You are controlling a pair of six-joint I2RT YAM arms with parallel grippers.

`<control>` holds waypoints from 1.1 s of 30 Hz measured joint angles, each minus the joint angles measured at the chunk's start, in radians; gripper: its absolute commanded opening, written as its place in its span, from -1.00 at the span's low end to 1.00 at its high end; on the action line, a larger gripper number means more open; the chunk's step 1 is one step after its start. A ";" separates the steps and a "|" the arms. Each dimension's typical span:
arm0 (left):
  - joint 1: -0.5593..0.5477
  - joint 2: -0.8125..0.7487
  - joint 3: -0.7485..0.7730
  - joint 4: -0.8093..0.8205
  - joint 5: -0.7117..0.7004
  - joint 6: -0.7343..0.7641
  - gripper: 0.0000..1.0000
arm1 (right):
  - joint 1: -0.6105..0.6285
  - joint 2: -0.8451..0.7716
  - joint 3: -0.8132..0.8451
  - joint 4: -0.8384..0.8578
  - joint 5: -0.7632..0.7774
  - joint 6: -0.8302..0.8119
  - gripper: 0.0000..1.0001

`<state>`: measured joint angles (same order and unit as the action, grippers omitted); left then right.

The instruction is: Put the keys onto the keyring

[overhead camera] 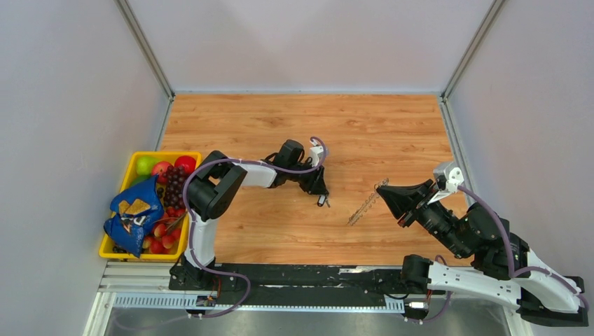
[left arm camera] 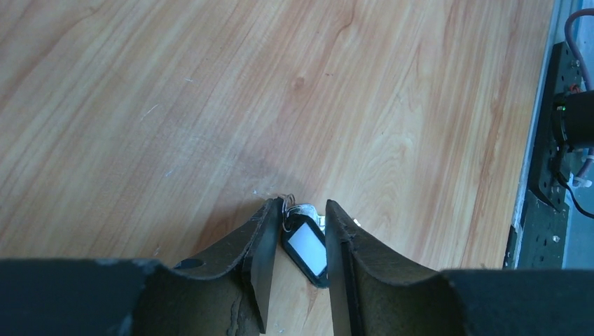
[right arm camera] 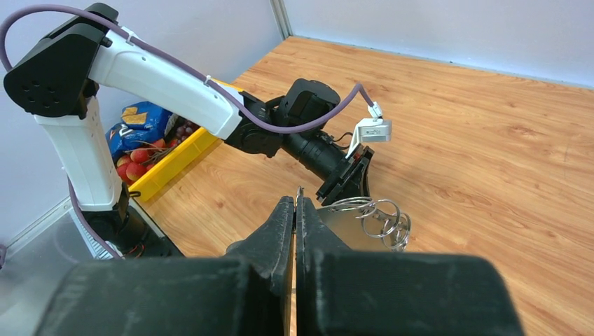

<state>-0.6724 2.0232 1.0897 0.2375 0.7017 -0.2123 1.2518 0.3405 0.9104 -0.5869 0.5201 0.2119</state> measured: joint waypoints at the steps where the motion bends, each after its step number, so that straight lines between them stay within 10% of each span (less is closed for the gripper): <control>1: 0.000 0.000 -0.001 0.001 0.000 0.000 -0.30 | 0.000 0.000 0.000 0.000 -0.002 0.002 -1.00; 12: 0.000 0.000 -0.014 0.000 -0.019 0.006 -0.98 | 0.000 -0.004 0.000 0.000 -0.025 0.023 -1.00; 33: -0.002 -0.479 -0.241 0.208 -0.034 -0.128 -0.99 | 0.000 0.101 0.000 0.000 -0.109 -0.055 -1.00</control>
<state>-0.6743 1.5440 0.8486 0.4458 0.6682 -0.3401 1.2518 0.4412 0.9108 -0.5865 0.4107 0.1566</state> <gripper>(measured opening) 0.008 0.007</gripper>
